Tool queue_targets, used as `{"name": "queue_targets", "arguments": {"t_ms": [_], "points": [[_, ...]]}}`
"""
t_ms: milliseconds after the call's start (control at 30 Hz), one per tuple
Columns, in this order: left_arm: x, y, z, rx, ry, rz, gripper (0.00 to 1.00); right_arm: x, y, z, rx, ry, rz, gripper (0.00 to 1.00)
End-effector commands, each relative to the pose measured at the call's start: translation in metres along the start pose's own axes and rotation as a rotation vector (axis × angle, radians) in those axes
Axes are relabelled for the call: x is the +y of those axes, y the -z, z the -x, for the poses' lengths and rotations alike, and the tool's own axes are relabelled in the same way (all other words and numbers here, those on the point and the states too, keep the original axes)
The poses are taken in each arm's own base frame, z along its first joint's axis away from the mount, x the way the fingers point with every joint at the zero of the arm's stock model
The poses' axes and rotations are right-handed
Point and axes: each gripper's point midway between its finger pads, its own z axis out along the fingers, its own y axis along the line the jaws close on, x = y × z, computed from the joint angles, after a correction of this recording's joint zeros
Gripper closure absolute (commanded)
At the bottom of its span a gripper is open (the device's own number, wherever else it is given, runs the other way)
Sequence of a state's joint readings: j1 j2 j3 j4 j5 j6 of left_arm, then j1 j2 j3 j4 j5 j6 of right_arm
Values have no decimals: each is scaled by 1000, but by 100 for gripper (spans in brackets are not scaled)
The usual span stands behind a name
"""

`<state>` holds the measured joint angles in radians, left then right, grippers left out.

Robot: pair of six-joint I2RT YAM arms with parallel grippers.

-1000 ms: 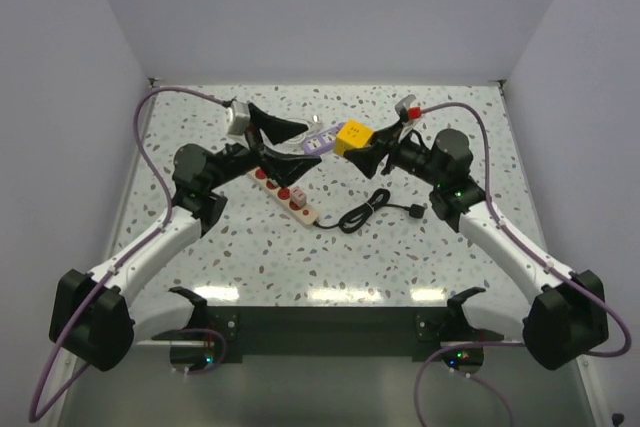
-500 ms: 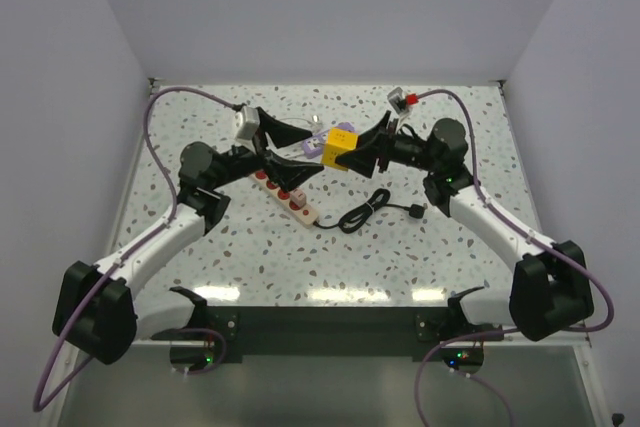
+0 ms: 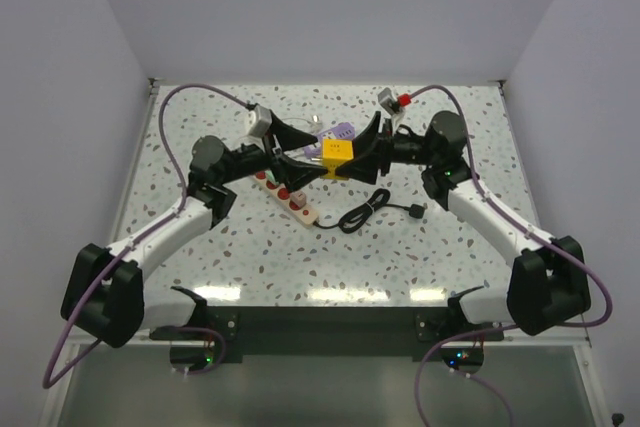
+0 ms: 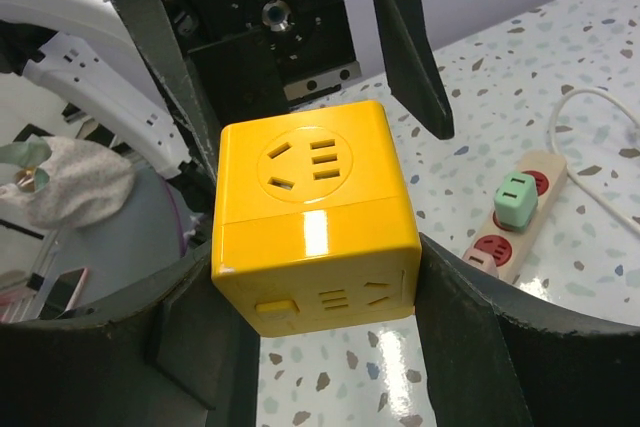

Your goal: Insert the plug

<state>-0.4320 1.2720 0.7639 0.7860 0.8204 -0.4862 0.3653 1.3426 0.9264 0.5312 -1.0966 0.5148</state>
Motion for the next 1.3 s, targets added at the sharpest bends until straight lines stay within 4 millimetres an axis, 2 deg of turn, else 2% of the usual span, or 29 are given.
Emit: {"name": "queue_targets", "arguments": {"t_ms": [0, 200, 400, 600, 700, 733, 867, 900, 933, 967, 1000, 1033, 1133, 1200, 1233, 1267], "points": [[-8, -5, 11, -7, -44, -81, 0, 12, -2, 16, 10, 87, 77, 100], [-25, -5, -8, 56, -46, -198, 0, 15, -3, 13, 42, 94, 133, 100], [-28, -13, -19, 87, -37, -217, 2, 18, -2, 9, 60, 113, 161, 100], [-33, -23, -36, 131, -21, -263, 22, 26, -2, 2, 97, 158, 182, 99], [-36, -25, -42, 145, -23, -280, 36, 28, -2, 0, 108, 156, 193, 98], [-37, -26, -45, 152, -18, -285, 45, 27, -2, -1, 108, 155, 191, 98], [-40, -26, -51, 165, -21, -297, 66, 28, -2, -1, 108, 159, 194, 96], [-40, -26, -52, 166, -21, -298, 71, 28, -3, -1, 108, 158, 194, 93], [-40, -26, -53, 168, -19, -297, 81, 28, -3, -1, 106, 158, 187, 90], [-40, -26, -54, 167, -19, -296, 87, 27, -3, 0, 104, 155, 181, 87], [-39, -26, -55, 158, -22, -290, 93, 27, -3, 2, 99, 152, 171, 75], [-36, -27, -52, 138, -27, -261, 100, 24, -4, 4, 89, 150, 147, 70], [-35, -23, -48, 74, -53, -223, 100, 25, -3, 11, 71, 137, 118, 51], [-36, -20, -50, 52, -58, -214, 100, 22, -4, 15, 55, 112, 86, 33], [-36, -20, -43, 14, -86, -207, 100, 22, -5, 16, 49, 108, 82, 11], [-38, -19, -40, -4, -95, -202, 100, 22, -5, 18, 42, 85, 72, 6]]}}
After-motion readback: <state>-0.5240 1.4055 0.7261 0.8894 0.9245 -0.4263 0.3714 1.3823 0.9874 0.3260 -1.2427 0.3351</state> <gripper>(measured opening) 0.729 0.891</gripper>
